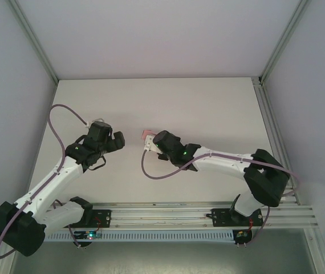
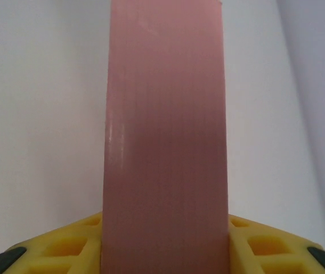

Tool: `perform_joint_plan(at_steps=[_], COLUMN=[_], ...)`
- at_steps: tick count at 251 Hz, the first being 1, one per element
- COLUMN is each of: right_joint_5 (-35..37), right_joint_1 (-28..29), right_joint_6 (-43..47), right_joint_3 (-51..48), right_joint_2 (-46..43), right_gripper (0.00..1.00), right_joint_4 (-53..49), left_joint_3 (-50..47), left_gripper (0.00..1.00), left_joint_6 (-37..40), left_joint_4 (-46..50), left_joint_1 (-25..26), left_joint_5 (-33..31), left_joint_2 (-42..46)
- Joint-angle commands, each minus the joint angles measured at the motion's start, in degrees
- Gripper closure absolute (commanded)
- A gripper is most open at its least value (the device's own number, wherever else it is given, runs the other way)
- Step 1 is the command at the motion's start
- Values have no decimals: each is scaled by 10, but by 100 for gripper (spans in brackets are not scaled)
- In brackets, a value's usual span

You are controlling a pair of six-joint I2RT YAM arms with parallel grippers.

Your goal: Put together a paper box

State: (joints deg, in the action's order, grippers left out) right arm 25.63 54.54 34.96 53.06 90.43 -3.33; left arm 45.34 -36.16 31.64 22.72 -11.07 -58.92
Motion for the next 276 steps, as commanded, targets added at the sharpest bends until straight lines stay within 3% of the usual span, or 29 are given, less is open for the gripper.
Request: perform_joint_plan(at_steps=[1,28,53,91,105,136,169,195,216,235,253,276], right_joint_5=[14,-62,-113,-160,-181,-233,-266,-244,-209,-196,-139,-149], right_joint_1=[4,4,7,9,9,9,8,-6,-68,-181,-289,-389], right_joint_6=[176,233,266,219,189,143,114,60,-59,-224,-362,-391], right_joint_3=[-57,-105,-134,-172,-170,-163,-162,-182,-184,-156,-133,-143], right_joint_2=[21,15,2,-57,-85,-147,-207,-257,-284,-281,-262,-239], right_gripper=[61,54,47,43,34,2,2,2,2,2,2,2], right_joint_4=[159,208,174,131,88,4,-51,19,92,112,105,125], left_joint_3=[-10,-18,-28,-30,-29,-22,-6,5,5,-2,-23,-44], left_gripper=[0,0,0,0,0,0,0,0,0,0,0,0], left_joint_6=[5,2,1,7,8,13,17,25,45,60,98,135], left_joint_4=[21,19,9,4,4,4,12,7,-42,-111,-204,-298], left_joint_1=[-11,-12,-12,-13,-14,-15,-18,-24,-49,-73,-96,-141], left_joint_5=[-24,-28,-25,-20,-23,-27,-28,-51,-67,-97,-115,-115], left_joint_2=[13,23,34,46,45,35,15,7,4,-11,-33,-63])
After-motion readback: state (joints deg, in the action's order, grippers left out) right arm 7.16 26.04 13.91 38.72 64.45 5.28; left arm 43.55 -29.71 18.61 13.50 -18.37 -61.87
